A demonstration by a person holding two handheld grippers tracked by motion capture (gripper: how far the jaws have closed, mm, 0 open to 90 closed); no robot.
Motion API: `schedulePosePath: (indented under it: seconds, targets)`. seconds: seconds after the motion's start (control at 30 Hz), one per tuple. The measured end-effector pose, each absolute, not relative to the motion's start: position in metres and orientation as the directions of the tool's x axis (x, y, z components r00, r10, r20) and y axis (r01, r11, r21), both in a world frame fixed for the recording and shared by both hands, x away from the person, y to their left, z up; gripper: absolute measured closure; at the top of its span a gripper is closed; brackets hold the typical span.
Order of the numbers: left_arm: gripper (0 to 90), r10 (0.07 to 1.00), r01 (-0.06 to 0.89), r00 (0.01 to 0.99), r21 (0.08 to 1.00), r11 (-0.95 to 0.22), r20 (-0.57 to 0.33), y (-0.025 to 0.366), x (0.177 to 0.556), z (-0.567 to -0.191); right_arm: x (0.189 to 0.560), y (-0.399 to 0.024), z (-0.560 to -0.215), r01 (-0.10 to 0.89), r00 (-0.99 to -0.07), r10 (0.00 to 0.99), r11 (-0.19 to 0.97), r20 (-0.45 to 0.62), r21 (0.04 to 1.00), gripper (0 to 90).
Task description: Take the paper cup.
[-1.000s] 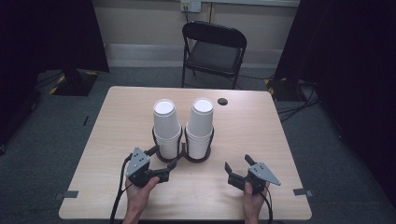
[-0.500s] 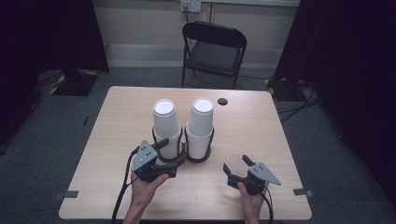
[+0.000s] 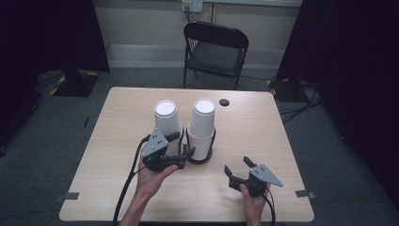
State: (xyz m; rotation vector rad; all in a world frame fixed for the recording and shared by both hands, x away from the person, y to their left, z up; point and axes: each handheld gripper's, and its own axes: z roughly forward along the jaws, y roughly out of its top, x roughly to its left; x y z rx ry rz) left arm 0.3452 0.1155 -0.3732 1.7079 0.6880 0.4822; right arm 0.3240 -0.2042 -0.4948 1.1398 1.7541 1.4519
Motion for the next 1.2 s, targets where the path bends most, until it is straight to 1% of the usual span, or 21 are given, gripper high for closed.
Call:
schedulePosePath:
  seconds: [0.07, 0.13, 0.37, 0.47, 0.63, 0.8, 0.93, 1.1, 1.2]
  targets:
    - [25.4, 0.660, 0.193, 0.750, 0.969, -0.156, -0.043, 0.114, 0.346, -0.370, 0.324, -0.204, -0.495, 0.243, -0.462, 0.883, 0.041, 0.079, 0.969, 14.0]
    - [25.4, 0.654, 0.178, 0.756, 0.968, -0.176, -0.020, 0.111, 0.348, -0.364, 0.324, -0.204, -0.495, 0.242, -0.466, 0.882, 0.044, 0.076, 0.969, 14.3]
    - [25.8, 0.648, 0.172, 0.761, 0.967, -0.188, -0.009, 0.106, 0.354, -0.352, 0.324, -0.204, -0.495, 0.243, -0.466, 0.881, 0.045, 0.076, 0.969, 14.6]
    - [25.0, 0.647, 0.165, 0.762, 0.960, -0.228, 0.023, 0.102, 0.358, -0.346, 0.324, -0.204, -0.495, 0.247, -0.460, 0.885, 0.042, 0.079, 0.968, 15.4]
    - [24.8, 0.635, 0.156, 0.771, 0.954, -0.258, 0.046, 0.098, 0.362, -0.338, 0.324, -0.204, -0.495, 0.244, -0.464, 0.883, 0.045, 0.075, 0.969, 15.0]
    - [19.6, 0.622, 0.176, 0.782, 0.943, -0.284, 0.042, 0.094, 0.370, -0.328, 0.325, -0.204, -0.495, 0.246, -0.463, 0.883, 0.044, 0.078, 0.968, 15.1]
    - [19.7, 0.611, 0.166, 0.790, 0.943, -0.289, 0.048, 0.093, 0.373, -0.320, 0.325, -0.204, -0.495, 0.249, -0.462, 0.883, 0.044, 0.079, 0.967, 15.2]
    - [19.2, 0.620, 0.165, 0.782, 0.939, -0.301, 0.062, 0.090, 0.378, -0.312, 0.325, -0.204, -0.495, 0.251, -0.460, 0.884, 0.037, 0.085, 0.967, 15.0]
    - [20.1, 0.624, 0.170, 0.780, 0.944, -0.284, 0.047, 0.088, 0.384, -0.307, 0.325, -0.204, -0.495, 0.251, -0.460, 0.884, 0.039, 0.083, 0.967, 15.0]
